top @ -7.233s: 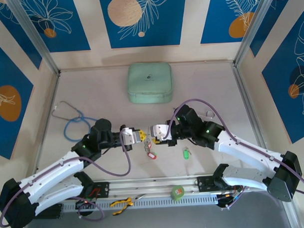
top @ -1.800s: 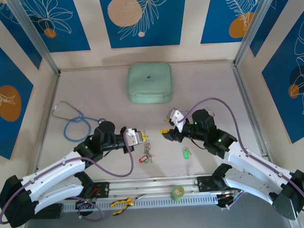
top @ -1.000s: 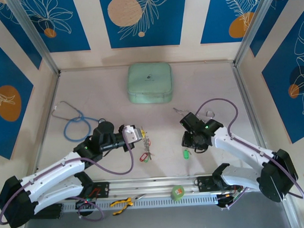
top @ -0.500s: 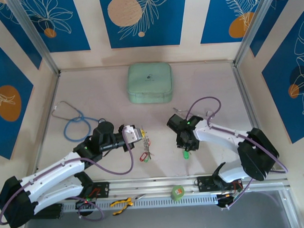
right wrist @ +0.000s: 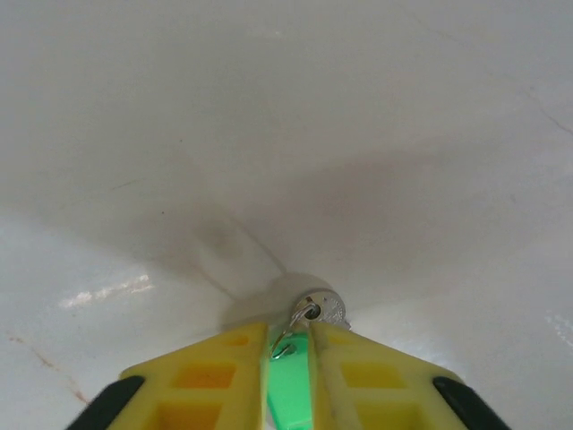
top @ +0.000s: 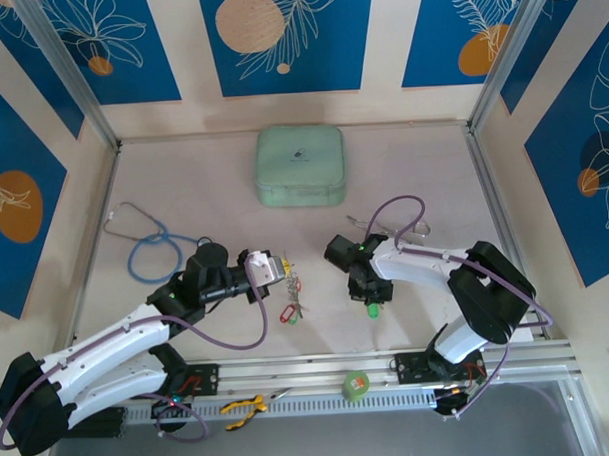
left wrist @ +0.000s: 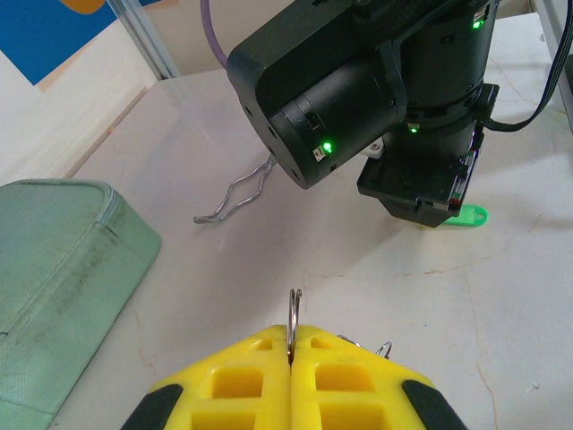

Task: Put the keys on the keyring

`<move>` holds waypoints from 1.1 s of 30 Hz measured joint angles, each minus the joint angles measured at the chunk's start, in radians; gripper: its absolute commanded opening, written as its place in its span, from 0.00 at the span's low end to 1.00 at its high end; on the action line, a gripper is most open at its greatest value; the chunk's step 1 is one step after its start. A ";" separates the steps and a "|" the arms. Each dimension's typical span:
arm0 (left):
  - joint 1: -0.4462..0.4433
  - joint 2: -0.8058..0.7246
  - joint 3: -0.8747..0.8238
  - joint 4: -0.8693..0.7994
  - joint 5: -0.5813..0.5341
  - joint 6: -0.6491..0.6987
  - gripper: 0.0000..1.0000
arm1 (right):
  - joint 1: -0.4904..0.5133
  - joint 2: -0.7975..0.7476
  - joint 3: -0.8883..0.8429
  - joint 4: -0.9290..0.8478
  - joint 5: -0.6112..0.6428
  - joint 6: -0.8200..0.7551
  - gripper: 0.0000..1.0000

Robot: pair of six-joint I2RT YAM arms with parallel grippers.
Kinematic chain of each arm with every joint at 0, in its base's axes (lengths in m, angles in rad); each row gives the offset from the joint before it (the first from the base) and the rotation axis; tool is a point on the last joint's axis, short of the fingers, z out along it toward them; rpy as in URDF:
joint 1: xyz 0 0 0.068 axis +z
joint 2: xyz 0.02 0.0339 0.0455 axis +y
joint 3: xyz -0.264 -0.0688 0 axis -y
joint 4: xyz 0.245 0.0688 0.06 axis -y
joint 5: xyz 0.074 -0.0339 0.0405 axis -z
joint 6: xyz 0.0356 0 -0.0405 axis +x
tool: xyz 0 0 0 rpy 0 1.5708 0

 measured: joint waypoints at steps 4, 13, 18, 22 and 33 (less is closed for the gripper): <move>0.000 0.000 0.000 0.000 0.000 0.000 0.00 | 0.000 0.005 0.001 0.000 0.004 0.002 0.13; 0.000 0.000 0.000 -0.005 0.000 0.000 0.00 | 0.008 0.006 0.009 -0.015 0.022 0.002 0.01; -0.001 0.000 0.000 -0.010 0.000 0.000 0.00 | 0.029 -0.008 0.011 -0.019 0.042 -0.001 0.00; -0.001 0.000 0.000 -0.011 0.000 0.000 0.00 | 0.039 -0.116 -0.011 0.060 0.016 -0.061 0.00; -0.001 0.000 0.000 -0.011 0.000 0.000 0.00 | -0.036 -0.178 -0.044 0.236 -0.192 -0.260 0.00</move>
